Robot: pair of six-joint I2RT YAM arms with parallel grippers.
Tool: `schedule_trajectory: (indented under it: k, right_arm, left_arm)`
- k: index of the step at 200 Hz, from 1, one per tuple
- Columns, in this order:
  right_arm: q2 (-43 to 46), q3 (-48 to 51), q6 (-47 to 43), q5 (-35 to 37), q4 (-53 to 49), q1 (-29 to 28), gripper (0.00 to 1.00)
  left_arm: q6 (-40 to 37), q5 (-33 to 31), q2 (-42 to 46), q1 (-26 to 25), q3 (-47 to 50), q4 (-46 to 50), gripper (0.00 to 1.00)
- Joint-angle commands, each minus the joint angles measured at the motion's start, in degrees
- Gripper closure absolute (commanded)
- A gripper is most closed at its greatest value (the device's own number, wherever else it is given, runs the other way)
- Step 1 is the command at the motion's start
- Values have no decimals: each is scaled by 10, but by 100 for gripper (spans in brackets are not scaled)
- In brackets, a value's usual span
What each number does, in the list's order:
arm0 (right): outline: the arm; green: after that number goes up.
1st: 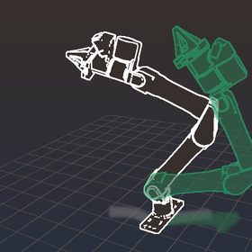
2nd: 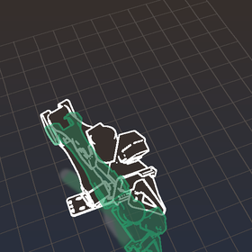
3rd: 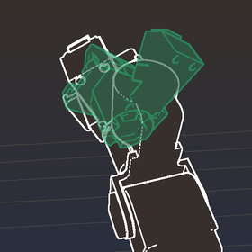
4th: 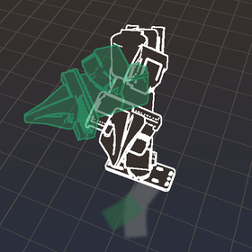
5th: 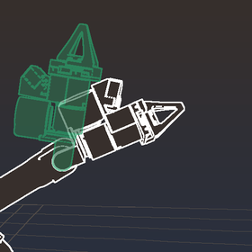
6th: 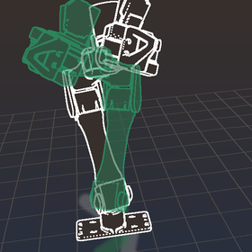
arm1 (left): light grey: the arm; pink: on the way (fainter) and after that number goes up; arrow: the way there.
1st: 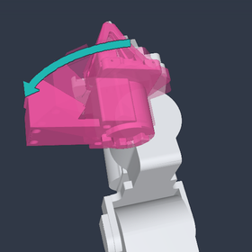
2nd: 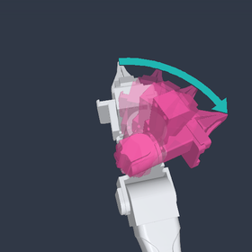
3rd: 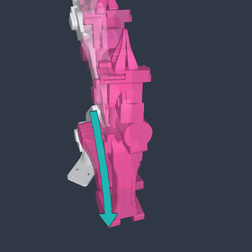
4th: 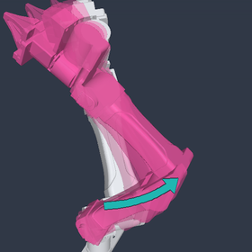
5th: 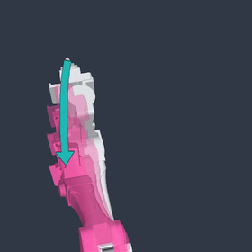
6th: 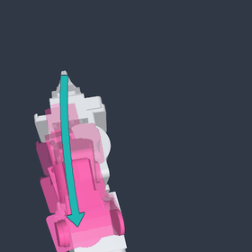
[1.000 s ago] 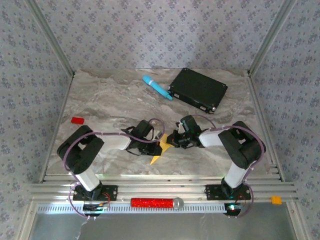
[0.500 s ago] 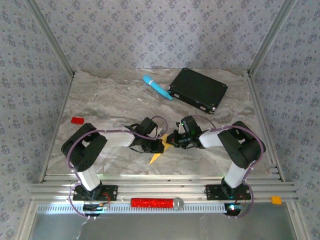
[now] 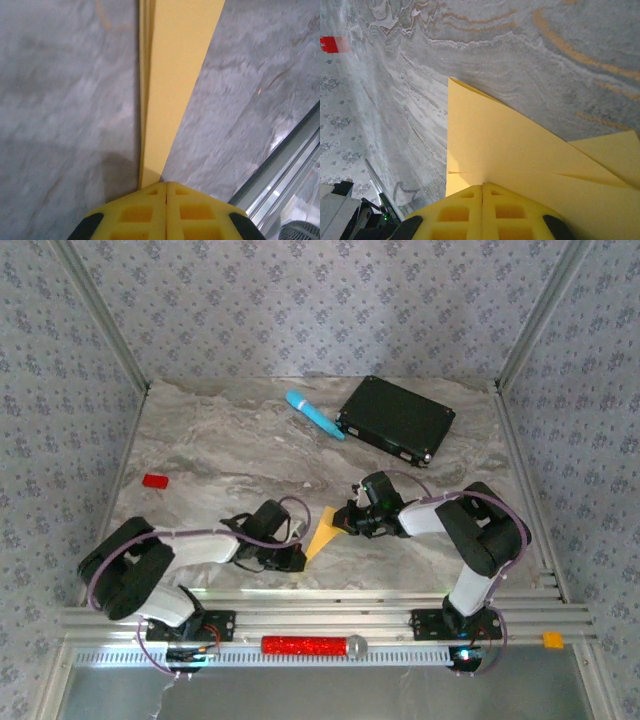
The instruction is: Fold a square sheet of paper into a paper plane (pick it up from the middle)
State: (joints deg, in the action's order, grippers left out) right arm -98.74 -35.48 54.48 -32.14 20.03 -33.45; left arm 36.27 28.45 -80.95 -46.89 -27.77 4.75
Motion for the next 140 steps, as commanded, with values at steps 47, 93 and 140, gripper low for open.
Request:
schedule_trajectory:
  k: [47,93,140]
  right_arm:
    - [18,-22,-22,-5,-48,-17,96]
    - [137,-31,-48,117,-221,-27,82]
    - [185,26,-4,123,-200,-31,79]
  left_arm:
    - [23,-50,132,8,-2,108,91]
    - [19,13,40,107,-73,49,82]
    - [-5,62,-103,138,-167,37,77]
